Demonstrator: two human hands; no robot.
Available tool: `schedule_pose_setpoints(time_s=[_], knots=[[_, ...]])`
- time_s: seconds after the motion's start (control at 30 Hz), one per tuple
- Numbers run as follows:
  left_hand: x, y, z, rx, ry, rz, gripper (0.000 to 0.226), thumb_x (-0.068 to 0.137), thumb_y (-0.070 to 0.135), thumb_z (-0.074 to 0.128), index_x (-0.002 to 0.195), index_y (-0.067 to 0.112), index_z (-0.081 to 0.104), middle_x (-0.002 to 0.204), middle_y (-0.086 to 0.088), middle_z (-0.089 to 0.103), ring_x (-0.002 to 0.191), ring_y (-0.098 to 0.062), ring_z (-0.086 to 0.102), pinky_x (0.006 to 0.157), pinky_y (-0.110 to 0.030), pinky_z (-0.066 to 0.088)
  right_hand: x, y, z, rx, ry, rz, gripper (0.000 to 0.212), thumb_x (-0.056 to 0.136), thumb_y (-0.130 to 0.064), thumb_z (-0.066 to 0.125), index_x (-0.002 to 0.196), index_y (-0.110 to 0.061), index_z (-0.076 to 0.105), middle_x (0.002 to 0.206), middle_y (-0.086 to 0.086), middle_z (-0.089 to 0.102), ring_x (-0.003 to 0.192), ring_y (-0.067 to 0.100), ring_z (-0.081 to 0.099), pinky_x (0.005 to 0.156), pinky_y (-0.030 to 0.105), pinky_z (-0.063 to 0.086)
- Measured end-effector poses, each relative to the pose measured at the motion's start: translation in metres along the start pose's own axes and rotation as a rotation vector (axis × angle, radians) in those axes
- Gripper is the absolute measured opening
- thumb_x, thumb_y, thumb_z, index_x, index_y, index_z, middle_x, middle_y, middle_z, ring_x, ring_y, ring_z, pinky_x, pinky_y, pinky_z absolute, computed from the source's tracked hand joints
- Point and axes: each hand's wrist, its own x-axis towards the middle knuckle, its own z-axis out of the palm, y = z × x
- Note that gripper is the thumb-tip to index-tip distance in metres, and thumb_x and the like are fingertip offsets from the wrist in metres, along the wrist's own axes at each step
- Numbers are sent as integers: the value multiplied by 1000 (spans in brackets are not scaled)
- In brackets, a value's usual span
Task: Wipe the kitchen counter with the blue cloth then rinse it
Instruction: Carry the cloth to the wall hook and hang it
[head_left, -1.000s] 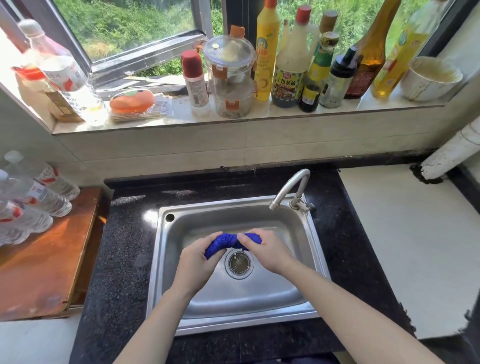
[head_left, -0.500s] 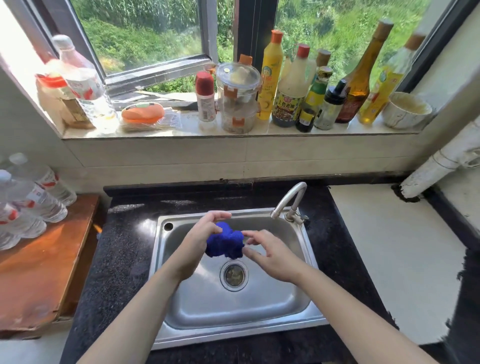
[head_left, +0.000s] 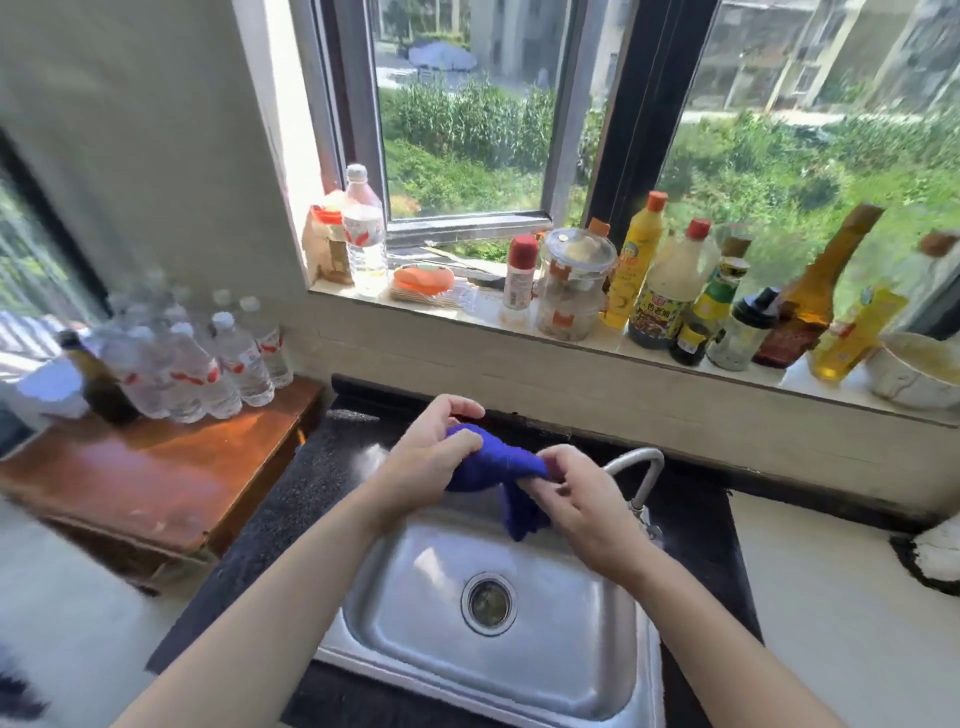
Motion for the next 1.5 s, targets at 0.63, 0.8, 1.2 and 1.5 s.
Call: schedule_pose_setpoints(time_s=[0.63, 0.8, 1.2, 1.5], knots=[[-263, -19, -16, 259, 416, -121, 38, 78, 43, 82, 107, 20, 73, 100, -4, 73, 89, -10, 67, 85, -31, 54, -81, -105, 69, 297, -781, -56, 36, 100, -48, 56, 93, -18, 76, 76, -1, 68, 69, 13, 55, 66, 32, 44], [-357, -26, -73, 54, 670, -136, 23, 92, 39, 69, 95, 16, 70, 80, -5, 68, 70, -16, 59, 63, -28, 47, -101, -153, 131, 137, -853, -258, 30, 73, -40, 88, 97, -31, 73, 78, -12, 70, 65, 3, 61, 62, 20, 47], [-590, -41, -244, 360, 1038, -139, 32, 83, 46, 74, 113, 35, 72, 118, 14, 60, 112, 2, 53, 91, -13, 38, -206, -368, 352, 205, -687, -596, 12, 96, -21, 67, 97, -32, 73, 89, -14, 75, 81, 0, 68, 69, 12, 49], [-650, -39, -326, 503, 1134, -64, 30, 78, 50, 80, 106, 45, 70, 118, 16, 59, 121, -3, 46, 98, -24, 39, -235, -468, 444, 259, -896, -571, 13, 97, -21, 66, 104, -23, 77, 92, -6, 78, 86, 12, 73, 75, 26, 60]])
